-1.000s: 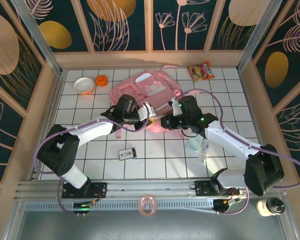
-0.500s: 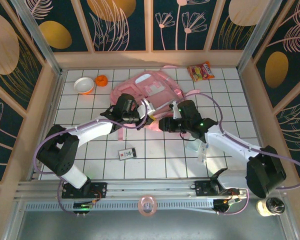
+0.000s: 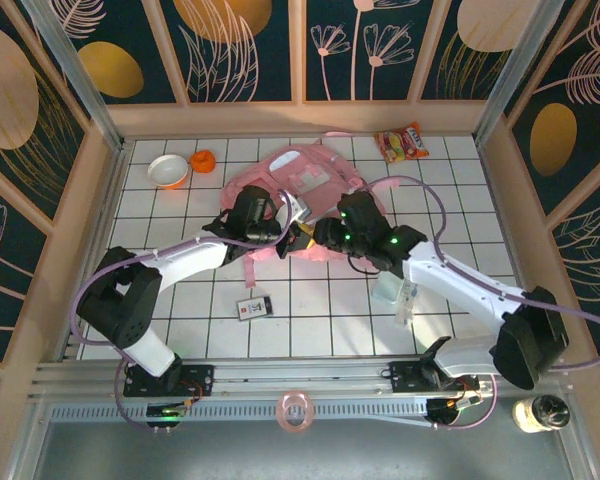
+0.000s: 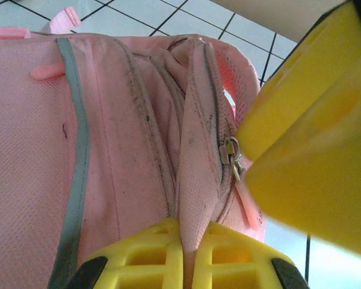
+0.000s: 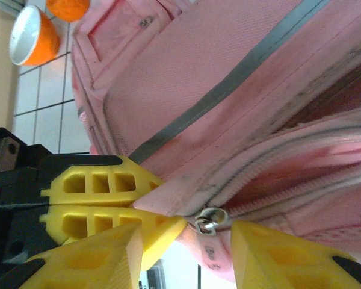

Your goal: Pack the student bag

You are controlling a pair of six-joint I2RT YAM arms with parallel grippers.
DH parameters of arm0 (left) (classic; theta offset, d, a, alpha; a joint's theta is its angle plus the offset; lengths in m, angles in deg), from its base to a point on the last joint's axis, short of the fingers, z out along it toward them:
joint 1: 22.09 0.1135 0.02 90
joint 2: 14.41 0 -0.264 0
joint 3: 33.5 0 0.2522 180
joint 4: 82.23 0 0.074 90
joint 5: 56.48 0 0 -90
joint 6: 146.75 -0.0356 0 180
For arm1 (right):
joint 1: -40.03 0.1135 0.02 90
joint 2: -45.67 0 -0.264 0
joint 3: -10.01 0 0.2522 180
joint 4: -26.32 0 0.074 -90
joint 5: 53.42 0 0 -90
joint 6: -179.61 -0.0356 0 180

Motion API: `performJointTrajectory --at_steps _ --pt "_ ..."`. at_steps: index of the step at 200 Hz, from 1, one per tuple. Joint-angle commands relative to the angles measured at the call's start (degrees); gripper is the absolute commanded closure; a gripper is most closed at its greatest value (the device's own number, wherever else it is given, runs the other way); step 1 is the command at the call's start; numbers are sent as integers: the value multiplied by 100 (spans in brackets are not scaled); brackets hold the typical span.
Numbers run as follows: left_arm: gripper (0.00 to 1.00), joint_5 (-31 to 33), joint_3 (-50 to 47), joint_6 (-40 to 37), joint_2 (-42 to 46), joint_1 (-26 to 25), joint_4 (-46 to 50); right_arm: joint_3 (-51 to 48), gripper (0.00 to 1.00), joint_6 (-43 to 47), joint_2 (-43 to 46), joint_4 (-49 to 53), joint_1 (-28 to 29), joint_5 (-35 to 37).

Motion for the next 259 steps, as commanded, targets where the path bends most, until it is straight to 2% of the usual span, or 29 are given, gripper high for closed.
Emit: performJointTrajectory --at_steps 1,24,57,106,144,186,218,259 --pt "100 -452 319 325 -11 26 -336 291 57 -95 -273 421 117 400" --pt "100 -463 360 338 -20 26 -314 414 58 -43 -447 734 234 720" --pt "100 -463 436 324 -44 34 -248 396 67 -7 -450 1205 281 1153" --pt "100 -508 522 359 -81 74 -261 174 66 560 -265 1064 316 1039" --pt "100 -606 540 359 -48 77 -263 363 66 1180 -554 874 307 1030" --pt "100 -485 516 176 31 90 -14 618 88 1424 -750 1268 217 1398" --pt "100 -314 432 48 92 175 110 475 100 1465 -440 1439 -92 1317" --pt "100 -251 305 -122 186 373 231 154 100 1745 -30 1432 -690 658"
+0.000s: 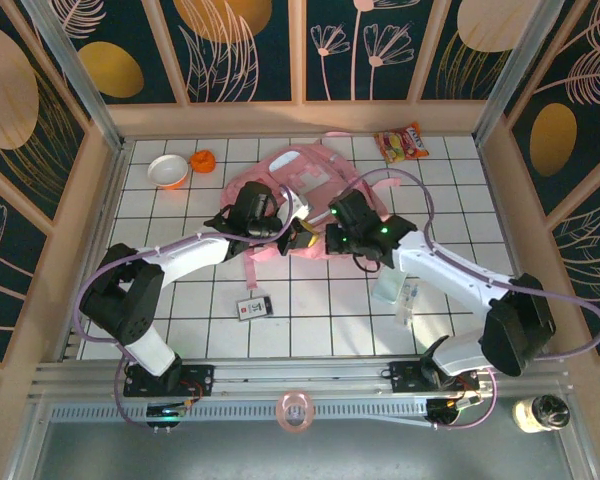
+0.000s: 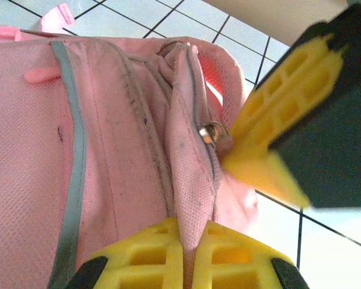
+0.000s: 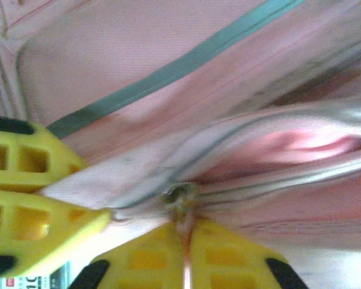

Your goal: Pack the student bag

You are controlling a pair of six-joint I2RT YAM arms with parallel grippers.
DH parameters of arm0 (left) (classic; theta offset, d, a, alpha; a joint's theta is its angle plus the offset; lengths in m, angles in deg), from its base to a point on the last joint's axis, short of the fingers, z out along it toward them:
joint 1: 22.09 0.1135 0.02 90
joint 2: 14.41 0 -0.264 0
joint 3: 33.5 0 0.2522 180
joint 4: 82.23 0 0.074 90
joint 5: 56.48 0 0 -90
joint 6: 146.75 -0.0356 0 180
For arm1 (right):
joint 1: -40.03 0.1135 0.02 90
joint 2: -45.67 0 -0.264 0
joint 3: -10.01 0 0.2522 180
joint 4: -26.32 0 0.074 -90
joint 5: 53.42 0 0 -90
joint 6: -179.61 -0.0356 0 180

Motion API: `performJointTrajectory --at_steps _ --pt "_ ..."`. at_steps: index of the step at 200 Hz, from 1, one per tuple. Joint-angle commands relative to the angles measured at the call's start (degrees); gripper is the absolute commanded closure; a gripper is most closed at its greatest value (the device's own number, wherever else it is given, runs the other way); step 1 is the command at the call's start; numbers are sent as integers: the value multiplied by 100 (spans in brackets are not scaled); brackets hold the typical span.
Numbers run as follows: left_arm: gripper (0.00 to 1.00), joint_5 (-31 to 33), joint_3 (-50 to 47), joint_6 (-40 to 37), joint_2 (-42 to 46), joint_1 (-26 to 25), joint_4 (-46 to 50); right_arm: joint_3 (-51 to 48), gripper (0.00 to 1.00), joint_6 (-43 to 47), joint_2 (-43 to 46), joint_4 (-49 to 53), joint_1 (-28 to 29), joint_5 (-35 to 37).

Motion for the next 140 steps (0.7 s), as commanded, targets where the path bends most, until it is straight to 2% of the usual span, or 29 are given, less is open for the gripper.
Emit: performJointTrajectory --at_steps 1,84,94,109,120,129,140 --pt "100 -78 70 -151 302 281 14 -245 100 224 292 412 -500 166" --pt "100 16 -94 -424 589 522 255 -520 100 755 452 179 -971 -613" --pt "100 59 -94 -516 641 592 329 -597 100 804 502 142 -1285 -697" --pt "100 189 -271 -796 747 694 499 -688 100 888 527 72 -1510 -943" --pt "100 356 -343 -1130 858 736 699 -735 100 983 494 -44 -1528 -1414" --pt "100 491 -383 -1465 950 741 893 -821 100 1030 487 -235 -1376 -1862" --pt "100 552 -475 -1848 1077 743 1112 -940 100 1011 491 -445 -1079 -2010"
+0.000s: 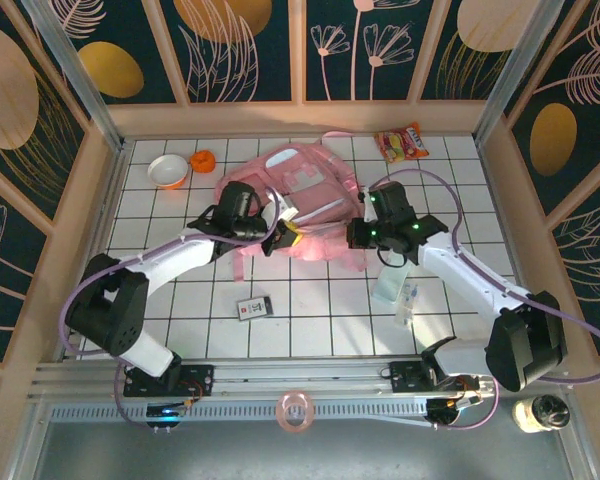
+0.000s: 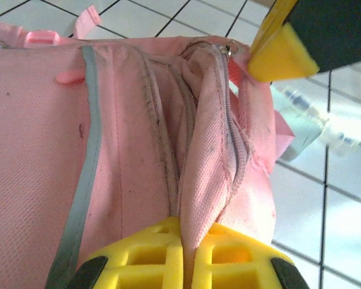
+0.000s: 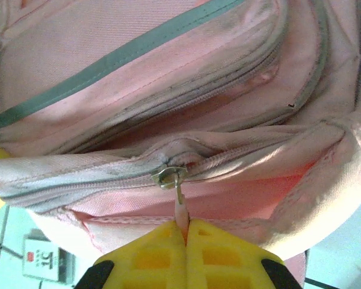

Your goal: Pack the student bag

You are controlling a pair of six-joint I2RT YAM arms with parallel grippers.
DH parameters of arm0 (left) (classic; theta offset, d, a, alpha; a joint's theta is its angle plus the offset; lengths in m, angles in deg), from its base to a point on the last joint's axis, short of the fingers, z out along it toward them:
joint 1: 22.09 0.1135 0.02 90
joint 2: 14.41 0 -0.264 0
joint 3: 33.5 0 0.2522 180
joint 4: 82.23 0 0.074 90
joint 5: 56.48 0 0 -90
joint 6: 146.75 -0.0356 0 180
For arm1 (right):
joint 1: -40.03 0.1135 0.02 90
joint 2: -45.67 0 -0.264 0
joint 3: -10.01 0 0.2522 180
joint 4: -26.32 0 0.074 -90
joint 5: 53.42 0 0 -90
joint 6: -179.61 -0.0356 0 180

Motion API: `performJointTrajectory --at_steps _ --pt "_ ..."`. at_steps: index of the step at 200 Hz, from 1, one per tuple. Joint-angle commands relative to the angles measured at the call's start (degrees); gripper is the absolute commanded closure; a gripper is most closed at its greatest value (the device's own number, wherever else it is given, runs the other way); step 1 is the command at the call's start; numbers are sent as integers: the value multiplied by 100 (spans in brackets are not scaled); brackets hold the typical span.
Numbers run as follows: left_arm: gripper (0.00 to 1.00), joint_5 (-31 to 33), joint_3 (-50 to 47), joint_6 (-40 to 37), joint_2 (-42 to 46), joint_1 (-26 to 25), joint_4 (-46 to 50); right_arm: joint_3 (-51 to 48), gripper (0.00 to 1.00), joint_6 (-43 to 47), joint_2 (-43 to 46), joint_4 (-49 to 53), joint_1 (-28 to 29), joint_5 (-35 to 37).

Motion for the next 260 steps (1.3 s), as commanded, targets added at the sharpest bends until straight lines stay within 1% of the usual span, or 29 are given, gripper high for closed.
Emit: performJointTrajectory --at_steps 1,11,32,44,56,71,84,102,117,123,131,143,147,156,161,170,179,198,216,244,260 --pt "100 451 -154 -888 527 285 536 -322 100 153 36 -17 213 -242" --pt "92 516 -256 -1164 628 284 652 -430 100 121 -5 -198 436 -399" --pt "49 335 -402 -1583 766 271 778 -644 100 9 -135 -605 693 -735" --pt "36 250 -404 -1649 798 188 778 -677 100 24 -240 -700 766 -817" --pt "28 444 -368 -1852 789 -46 817 -670 100 80 -311 -740 805 -899" --pt "21 967 -317 -2084 691 -411 781 -678 100 142 -354 -776 825 -1062" --pt "18 1176 -191 -2171 451 -620 771 -683 100 195 -347 -786 825 -1190" --pt "17 1177 56 -2137 26 -808 748 -707 100 243 -329 -742 823 -1250" --pt "18 1302 167 -2117 -286 -963 605 -744 100 263 -320 -727 815 -1313" --pt "21 1376 168 -2122 -404 -1007 506 -768 100 264 -321 -748 810 -1373" --pt "28 1526 168 -2143 -580 -1050 377 -792 100 287 -328 -764 801 -1454" --pt "44 1663 168 -2150 -837 -1056 307 -803 100 305 -337 -760 740 -1470" --pt "51 1706 247 -2154 -855 -1057 332 -804 100 295 -344 -736 701 -1416" --pt "72 1693 341 -2111 -849 -1060 351 -780 100 258 -378 -627 614 -1216" --pt "81 1642 307 -2065 -848 -1056 313 -773 100 226 -397 -578 566 -1073" --pt "92 1464 239 -1986 -723 -1058 181 -757 100 169 -453 -512 532 -810" --pt "100 1242 -27 -1892 -539 -1053 -42 -735 100 168 -523 -536 524 -721" --pt "100 749 -231 -1669 -276 -1059 -350 -664 100 132 -676 -718 563 -690" --pt "100 404 -220 -1545 -233 -1050 -340 -582 95 90 -754 -877 608 -636" --pt "100 180 -218 -1466 -168 -1053 -321 -557 89 31 -818 -1078 612 -624" --pt "100 101 -216 -1402 -95 -1056 -320 -563 83 20 -841 -1114 606 -558"
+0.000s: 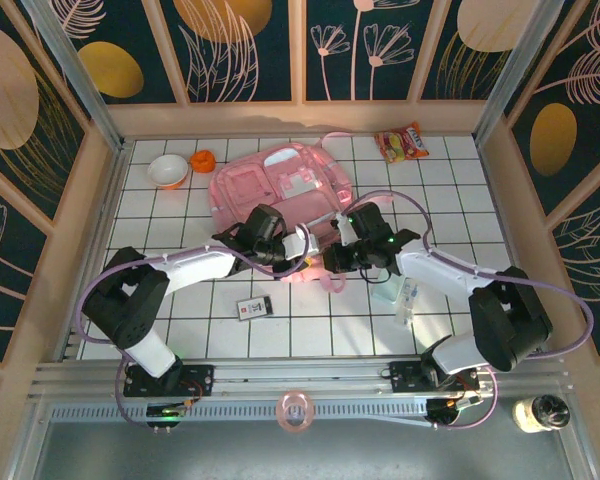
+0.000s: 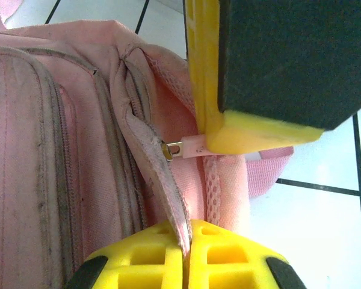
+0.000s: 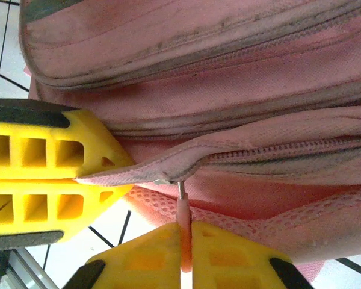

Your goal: Pack the student bag

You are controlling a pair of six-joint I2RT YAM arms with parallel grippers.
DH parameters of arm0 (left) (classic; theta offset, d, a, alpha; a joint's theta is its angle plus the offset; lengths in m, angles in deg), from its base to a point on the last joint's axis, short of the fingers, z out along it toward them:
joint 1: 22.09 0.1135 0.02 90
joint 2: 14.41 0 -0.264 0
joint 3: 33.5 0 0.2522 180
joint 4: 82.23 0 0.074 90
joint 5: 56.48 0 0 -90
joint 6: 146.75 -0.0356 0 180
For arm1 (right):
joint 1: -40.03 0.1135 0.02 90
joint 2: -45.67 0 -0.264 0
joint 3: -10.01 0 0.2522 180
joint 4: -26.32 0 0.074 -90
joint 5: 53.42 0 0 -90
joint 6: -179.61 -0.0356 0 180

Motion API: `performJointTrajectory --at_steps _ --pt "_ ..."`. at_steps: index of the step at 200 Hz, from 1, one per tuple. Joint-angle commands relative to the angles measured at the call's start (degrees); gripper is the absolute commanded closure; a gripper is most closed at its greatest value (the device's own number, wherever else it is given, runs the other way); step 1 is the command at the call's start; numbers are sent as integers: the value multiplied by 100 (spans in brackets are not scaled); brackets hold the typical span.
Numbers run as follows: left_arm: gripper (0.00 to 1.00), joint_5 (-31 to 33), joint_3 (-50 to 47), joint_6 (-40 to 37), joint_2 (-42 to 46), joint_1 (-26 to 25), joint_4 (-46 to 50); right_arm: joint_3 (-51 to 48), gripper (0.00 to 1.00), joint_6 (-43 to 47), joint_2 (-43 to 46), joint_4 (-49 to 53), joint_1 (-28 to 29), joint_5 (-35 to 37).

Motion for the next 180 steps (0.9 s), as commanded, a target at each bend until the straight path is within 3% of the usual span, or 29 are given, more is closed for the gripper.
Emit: performJointTrajectory --at_steps 1,36,66,84,110,141,157,180 --pt "100 -759 1 158 400 -33 -391 110 83 -58 -134 -227 -11 402" --pt "100 -818 -30 297 511 -27 -521 57 76 -38 -135 -364 -5 266" --pt "100 -576 -80 316 502 38 -438 144 100 93 -58 84 -89 672" --pt "100 -587 -236 294 616 303 -418 48 100 185 149 368 -315 789" --pt "100 -499 -474 -86 940 710 -50 -147 100 335 539 579 -1106 690" --pt "97 113 -667 -519 1204 921 298 -224 100 330 612 207 -962 -1" --pt "83 309 -651 -637 1267 948 466 -277 100 280 569 -72 -612 -221" --pt "42 -164 -386 -650 1304 936 830 -198 100 139 473 -387 24 -453"
